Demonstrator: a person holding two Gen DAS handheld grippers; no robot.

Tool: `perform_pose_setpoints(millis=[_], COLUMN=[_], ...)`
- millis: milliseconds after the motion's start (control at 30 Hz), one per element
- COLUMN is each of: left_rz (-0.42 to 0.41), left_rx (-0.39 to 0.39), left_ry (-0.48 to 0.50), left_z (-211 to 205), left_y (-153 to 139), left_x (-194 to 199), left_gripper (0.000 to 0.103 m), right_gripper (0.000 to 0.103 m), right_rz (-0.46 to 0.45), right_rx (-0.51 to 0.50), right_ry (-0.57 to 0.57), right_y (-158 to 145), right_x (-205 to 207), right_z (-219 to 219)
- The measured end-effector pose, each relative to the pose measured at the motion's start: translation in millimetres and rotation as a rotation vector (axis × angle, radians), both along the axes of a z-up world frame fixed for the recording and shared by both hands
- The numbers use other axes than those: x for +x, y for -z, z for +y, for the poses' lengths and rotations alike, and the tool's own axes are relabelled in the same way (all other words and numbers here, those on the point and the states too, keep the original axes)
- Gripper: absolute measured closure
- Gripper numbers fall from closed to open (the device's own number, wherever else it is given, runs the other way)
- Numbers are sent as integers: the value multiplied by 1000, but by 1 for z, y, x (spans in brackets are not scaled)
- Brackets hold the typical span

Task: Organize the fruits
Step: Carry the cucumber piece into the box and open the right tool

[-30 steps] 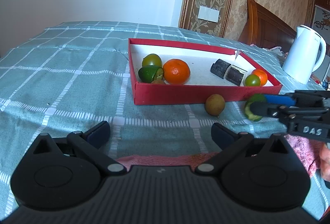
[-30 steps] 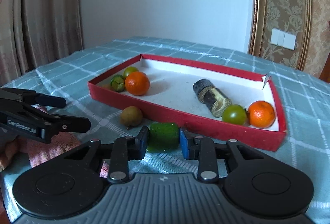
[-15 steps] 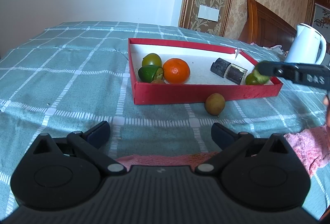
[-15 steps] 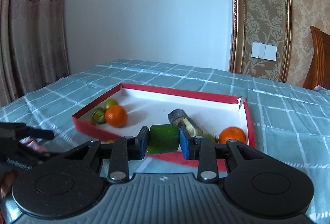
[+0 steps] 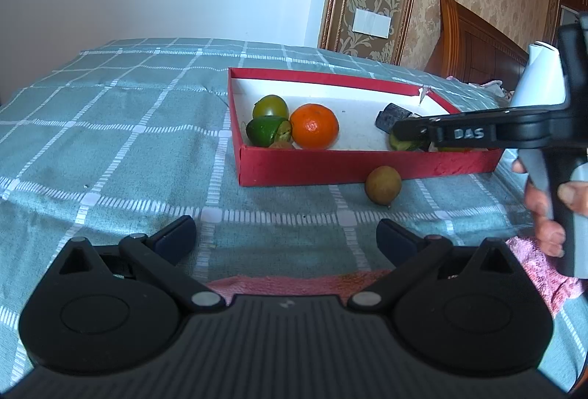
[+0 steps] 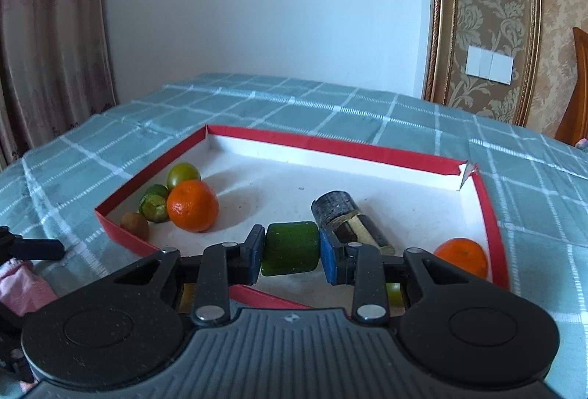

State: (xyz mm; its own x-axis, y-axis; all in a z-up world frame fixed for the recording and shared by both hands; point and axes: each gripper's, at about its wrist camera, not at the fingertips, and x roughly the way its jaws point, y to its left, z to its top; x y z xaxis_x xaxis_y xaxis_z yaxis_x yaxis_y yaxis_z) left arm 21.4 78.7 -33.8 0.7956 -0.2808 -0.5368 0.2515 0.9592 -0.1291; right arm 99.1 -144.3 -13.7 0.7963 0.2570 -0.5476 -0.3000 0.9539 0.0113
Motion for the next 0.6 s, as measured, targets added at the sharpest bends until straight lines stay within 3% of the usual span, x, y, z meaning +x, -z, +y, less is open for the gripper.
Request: perform_pose_setpoints(millis=[533, 567, 600], left_rz=[1, 1, 1], left_rx=[10, 9, 9], left_ry=[0, 0, 0], left_z=[0, 0, 0], left_y=[0, 0, 0], left_x=[1, 1, 1], left_gripper=[0, 0, 0], right_gripper=[71, 66, 54], right_rz=[13, 10, 5], right_rx=[-17, -12, -3], right_ry=[16, 18, 18], right_y=[6, 5, 2], right_x=[6, 3, -1], right_z=[1, -1, -4])
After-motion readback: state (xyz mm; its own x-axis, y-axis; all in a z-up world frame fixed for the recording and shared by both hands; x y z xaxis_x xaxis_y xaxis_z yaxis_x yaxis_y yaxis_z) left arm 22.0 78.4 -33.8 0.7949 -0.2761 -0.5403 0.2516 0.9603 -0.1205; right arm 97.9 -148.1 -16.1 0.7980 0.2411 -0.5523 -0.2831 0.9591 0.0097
